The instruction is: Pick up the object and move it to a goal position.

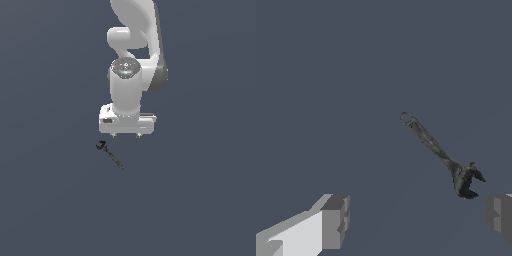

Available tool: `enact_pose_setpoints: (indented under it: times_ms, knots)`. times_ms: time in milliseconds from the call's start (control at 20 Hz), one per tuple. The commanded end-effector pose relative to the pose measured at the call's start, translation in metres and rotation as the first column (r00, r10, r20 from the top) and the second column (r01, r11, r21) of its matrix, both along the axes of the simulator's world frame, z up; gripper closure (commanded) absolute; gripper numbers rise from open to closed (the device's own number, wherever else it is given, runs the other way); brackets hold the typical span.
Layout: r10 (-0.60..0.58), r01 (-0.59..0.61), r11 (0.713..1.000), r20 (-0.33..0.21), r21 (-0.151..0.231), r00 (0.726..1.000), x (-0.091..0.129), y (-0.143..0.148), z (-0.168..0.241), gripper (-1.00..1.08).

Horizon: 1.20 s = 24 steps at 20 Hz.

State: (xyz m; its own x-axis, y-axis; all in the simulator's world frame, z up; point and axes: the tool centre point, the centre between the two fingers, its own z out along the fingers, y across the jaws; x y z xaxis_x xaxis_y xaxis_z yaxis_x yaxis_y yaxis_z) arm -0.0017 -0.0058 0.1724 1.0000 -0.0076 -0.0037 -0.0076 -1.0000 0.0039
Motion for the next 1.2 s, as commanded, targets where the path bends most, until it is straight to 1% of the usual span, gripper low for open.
enact_pose_setpoints:
  times_ms: [0, 550, 850, 1150]
  knots:
    - [0.000, 0.000, 1.000, 0.000, 0.000, 1.000, 0.000, 0.000, 0.000, -0.92]
    - [0.034, -0.034, 0.999, -0.006, -0.012, 0.999, -0.004, 0.013, 0.011, -0.92]
    - [0.053, -0.053, 0.999, -0.006, -0.012, 0.999, -0.003, 0.009, 0.006, -0.92]
    - [0.110, -0.110, 0.994, -0.007, -0.011, 0.994, 0.000, -0.002, -0.006, -0.92]
